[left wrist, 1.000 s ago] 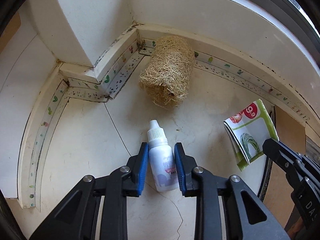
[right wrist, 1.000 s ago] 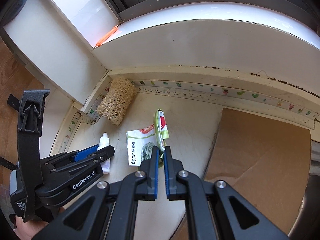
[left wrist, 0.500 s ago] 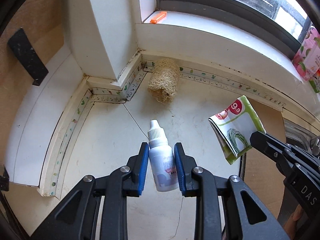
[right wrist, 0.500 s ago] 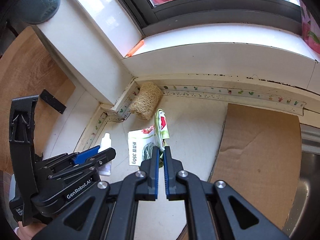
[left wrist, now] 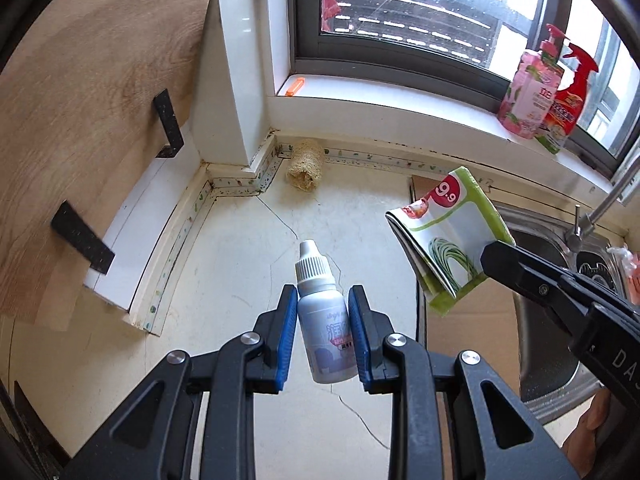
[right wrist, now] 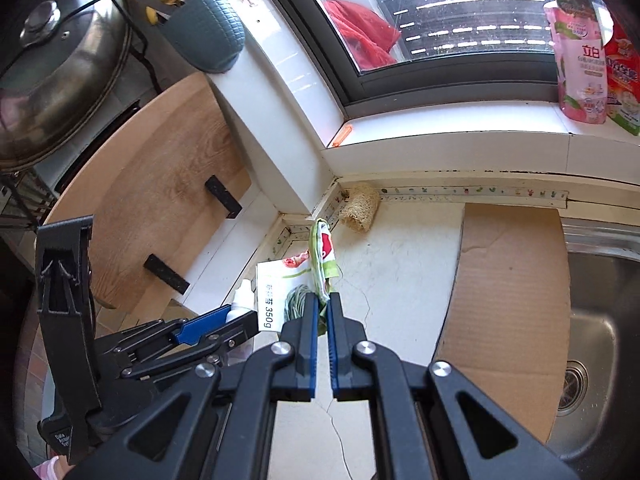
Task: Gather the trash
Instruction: 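Carry the bottle and packet in both tools down toward the floor bin, then open both tools over the bin, dropping bottle and packet, then raise both open tools back to the loofah sponge in the corner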
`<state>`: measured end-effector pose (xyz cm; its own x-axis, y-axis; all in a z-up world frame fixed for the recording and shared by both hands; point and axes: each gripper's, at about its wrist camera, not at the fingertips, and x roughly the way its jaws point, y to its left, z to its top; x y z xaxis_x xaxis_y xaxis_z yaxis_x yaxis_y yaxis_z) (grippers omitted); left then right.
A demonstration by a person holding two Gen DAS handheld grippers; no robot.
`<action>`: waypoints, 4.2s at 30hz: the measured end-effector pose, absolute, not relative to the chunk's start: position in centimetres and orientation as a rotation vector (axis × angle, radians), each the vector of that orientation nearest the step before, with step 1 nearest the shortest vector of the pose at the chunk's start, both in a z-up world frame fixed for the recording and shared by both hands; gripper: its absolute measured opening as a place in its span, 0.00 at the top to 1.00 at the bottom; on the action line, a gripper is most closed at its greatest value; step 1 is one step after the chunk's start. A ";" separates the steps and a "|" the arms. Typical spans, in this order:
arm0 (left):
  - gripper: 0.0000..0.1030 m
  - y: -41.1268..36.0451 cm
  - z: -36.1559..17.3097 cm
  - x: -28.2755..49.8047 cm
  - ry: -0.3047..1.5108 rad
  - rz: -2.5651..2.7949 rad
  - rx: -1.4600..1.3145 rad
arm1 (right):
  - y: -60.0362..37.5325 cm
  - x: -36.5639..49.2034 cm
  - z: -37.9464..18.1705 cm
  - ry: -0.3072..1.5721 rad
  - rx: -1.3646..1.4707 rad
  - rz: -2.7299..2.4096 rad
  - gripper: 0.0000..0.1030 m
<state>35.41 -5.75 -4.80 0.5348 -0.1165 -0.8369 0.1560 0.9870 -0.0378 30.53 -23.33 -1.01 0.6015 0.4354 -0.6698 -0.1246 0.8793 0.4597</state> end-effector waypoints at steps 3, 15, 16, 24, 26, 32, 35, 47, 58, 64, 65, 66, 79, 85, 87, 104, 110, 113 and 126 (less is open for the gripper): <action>0.77 -5.0 -3.9 31.6 0.976 -0.187 0.049 | -22.5 26.9 0.3 0.854 0.384 0.322 0.96; 0.77 -0.5 -2.1 16.1 0.921 -0.282 0.042 | -17.9 10.9 2.1 0.812 0.356 0.251 0.96; 0.77 0.0 -2.2 14.9 0.919 -0.289 0.040 | -17.5 9.7 2.0 0.811 0.356 0.247 0.96; 0.77 3.0 -5.1 6.5 0.934 -0.318 0.046 | -14.1 1.7 0.5 0.825 0.298 0.235 0.96; 0.77 3.5 -6.7 5.1 0.957 -0.316 0.042 | -13.3 0.1 -0.6 0.843 0.272 0.238 0.96; 0.77 4.8 -13.7 2.8 1.089 -0.300 -0.002 | -11.3 -2.8 -7.2 0.994 0.230 0.242 0.96; 0.77 5.0 -18.4 2.1 1.180 -0.289 -0.026 | -10.6 -3.5 -11.8 1.107 0.223 0.235 0.96; 0.76 4.1 -38.8 1.5 1.430 -0.250 -0.027 | -10.5 -2.7 -32.8 1.441 0.199 0.172 0.96; 0.71 3.8 -52.9 4.6 1.489 -0.234 -0.050 | -10.2 0.0 -47.4 1.567 0.098 0.181 0.94; 0.24 3.5 -54.5 5.6 1.489 -0.159 -0.007 | -10.5 1.7 -50.3 1.637 0.076 0.155 0.74; 0.24 3.4 -54.6 5.7 1.500 -0.155 -0.002 | -10.7 1.8 -50.3 1.638 0.088 0.152 0.70; 0.24 3.5 -54.7 5.8 1.508 -0.150 0.004 | -10.8 2.0 -50.2 1.637 0.095 0.152 0.68; 0.24 4.3 -48.5 4.4 1.502 -0.115 -0.007 | -11.2 1.7 -45.1 1.597 0.103 0.204 0.65; 0.24 4.4 -39.9 2.5 1.428 -0.106 0.026 | -11.5 0.0 -37.7 1.533 0.127 0.224 0.65; 0.24 4.6 -36.3 2.0 1.384 -0.101 0.031 | -11.6 -0.5 -34.8 1.505 0.144 0.222 0.65; 0.19 4.8 -8.4 -1.3 0.873 -0.119 0.104 | -13.0 -3.9 -6.9 0.988 0.222 0.214 0.65; 0.18 4.9 -1.5 -1.6 0.726 -0.150 0.115 | -12.6 -3.5 -1.2 0.852 0.181 0.180 0.65; 0.16 4.7 1.8 -1.3 0.644 -0.160 0.126 | -13.0 -2.5 1.7 0.793 0.183 0.162 0.65; 0.07 2.2 8.6 2.8 0.493 -0.137 0.179 | -15.9 4.3 9.3 0.674 0.191 0.171 0.65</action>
<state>2.79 2.22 8.62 0.8724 -0.0878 -0.4809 0.1739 0.9751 0.1375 4.27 -15.86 9.34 0.7683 0.2180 -0.6019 -0.0949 0.9686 0.2296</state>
